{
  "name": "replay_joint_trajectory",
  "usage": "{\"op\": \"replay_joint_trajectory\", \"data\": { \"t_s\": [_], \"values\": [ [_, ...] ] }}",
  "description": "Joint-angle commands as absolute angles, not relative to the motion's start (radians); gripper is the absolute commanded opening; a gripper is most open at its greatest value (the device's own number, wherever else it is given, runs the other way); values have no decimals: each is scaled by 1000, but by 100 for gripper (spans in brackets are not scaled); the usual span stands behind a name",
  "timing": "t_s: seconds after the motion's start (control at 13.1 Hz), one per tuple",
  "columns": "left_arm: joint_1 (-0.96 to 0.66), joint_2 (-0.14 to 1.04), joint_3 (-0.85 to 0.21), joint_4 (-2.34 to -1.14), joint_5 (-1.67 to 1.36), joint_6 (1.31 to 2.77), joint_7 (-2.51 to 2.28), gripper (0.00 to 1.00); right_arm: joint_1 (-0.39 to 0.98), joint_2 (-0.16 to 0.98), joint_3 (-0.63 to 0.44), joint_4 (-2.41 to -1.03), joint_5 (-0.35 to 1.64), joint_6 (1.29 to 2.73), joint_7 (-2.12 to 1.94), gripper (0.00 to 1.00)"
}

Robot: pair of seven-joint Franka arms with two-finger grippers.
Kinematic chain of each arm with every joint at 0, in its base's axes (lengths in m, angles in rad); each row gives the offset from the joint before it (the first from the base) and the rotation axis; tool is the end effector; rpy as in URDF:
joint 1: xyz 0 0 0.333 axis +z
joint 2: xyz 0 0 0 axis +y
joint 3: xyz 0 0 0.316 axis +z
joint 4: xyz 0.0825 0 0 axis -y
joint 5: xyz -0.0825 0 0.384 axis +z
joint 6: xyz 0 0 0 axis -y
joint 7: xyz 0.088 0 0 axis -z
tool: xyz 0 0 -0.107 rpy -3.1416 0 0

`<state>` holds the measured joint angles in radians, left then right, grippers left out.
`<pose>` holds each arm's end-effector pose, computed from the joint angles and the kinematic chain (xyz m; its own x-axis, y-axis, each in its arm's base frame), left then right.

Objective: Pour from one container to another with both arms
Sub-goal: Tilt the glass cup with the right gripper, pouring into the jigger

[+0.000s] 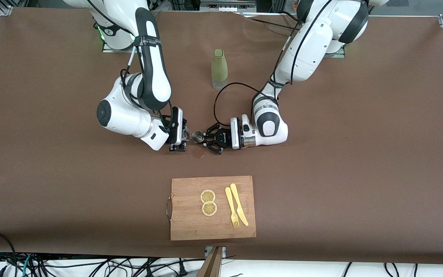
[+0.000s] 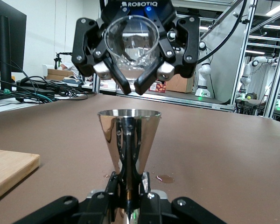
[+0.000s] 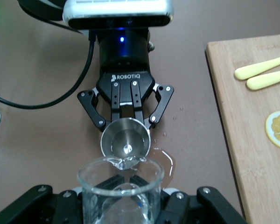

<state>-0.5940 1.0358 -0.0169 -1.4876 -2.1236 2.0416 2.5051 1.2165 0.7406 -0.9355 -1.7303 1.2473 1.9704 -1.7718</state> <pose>0.5486 -0.4393 0.0722 0.1350 -0.0735 0.9881 -0.9858 -0.1107 0.1265 0.5855 0.3123 0.2816 0.0465 0.8724 0.4866 0.9955 -0.0004 -0.0943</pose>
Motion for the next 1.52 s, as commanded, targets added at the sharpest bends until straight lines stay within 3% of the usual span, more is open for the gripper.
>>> {"op": "replay_joint_trajectory", "data": {
  "t_s": [0.0,1.45],
  "values": [
    [-603,1043,-17,-1460,-2155,2072,2540,0,1278,752,-979,-1735,1204,1988,-1718,7],
    [-604,1045,-17,-1459,-2155,2079,2540,0,1322,842,-1032,-1664,1174,1987,-1646,7]
  ]
}}
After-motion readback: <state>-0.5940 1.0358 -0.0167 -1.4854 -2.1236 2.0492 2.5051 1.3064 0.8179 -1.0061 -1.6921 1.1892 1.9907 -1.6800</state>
